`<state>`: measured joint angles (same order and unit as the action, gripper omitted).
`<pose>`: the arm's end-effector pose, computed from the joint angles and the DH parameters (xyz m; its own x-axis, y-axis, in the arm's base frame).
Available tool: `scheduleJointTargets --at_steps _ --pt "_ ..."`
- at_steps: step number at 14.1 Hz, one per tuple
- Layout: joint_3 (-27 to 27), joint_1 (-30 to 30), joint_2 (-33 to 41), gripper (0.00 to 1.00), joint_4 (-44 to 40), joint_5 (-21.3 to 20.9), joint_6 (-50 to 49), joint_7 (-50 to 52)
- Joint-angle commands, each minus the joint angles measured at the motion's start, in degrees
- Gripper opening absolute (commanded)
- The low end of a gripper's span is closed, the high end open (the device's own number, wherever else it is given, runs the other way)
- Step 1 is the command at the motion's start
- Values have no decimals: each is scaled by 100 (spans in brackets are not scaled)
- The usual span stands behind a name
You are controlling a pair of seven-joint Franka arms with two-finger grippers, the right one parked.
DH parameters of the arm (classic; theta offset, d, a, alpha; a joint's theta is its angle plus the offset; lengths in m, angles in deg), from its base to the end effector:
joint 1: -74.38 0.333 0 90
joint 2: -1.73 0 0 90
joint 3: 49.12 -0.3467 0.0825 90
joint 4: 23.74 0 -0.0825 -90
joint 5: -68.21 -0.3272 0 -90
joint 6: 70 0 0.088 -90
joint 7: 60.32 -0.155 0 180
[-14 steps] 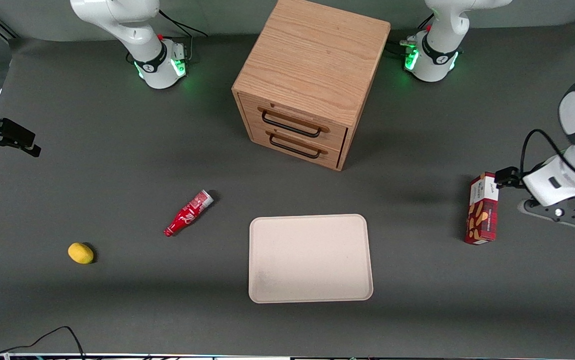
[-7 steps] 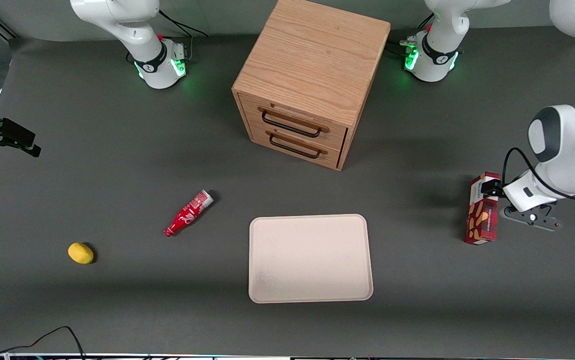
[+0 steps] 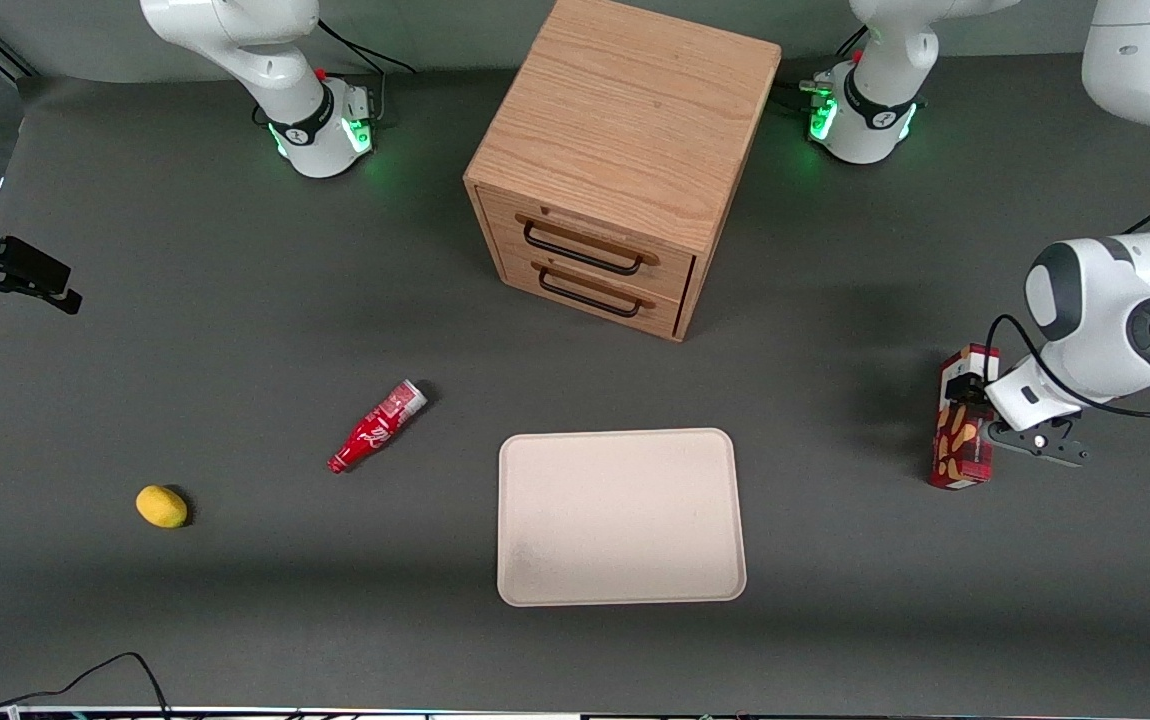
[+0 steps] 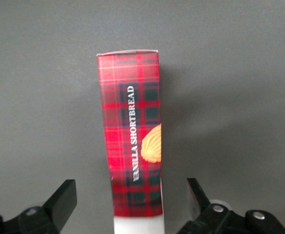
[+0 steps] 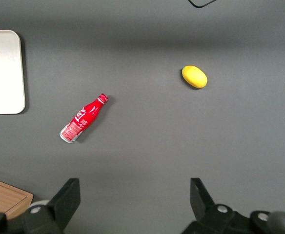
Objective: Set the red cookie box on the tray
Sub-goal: 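Lower the open left gripper around the cookie box and close it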
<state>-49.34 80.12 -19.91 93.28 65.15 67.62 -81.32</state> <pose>0.5645 0.0610 0.2771 0.9543 -0.2974 -0.0308 -0.2982 -0.9541 -0.0275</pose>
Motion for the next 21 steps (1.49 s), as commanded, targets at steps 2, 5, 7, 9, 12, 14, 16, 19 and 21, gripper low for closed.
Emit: scheduleJointTargets --at_steps 2,5,7,9,12,14,16,19,21 --pt "40 59 -102 100 102 209 317 -105" --pt "49 59 -111 100 111 218 326 -105" --pt "49 59 -111 100 111 218 326 -105" --pt "49 59 -111 100 102 262 326 -105" --pt "49 59 -103 25 111 315 326 -123" --pt "49 59 -94 0 111 332 326 -132" --pt "49 59 -94 0 102 333 326 -132" --pt "49 50 -33 0 93 333 239 -123" --pt "57 41 238 0 41 333 -23 -140"
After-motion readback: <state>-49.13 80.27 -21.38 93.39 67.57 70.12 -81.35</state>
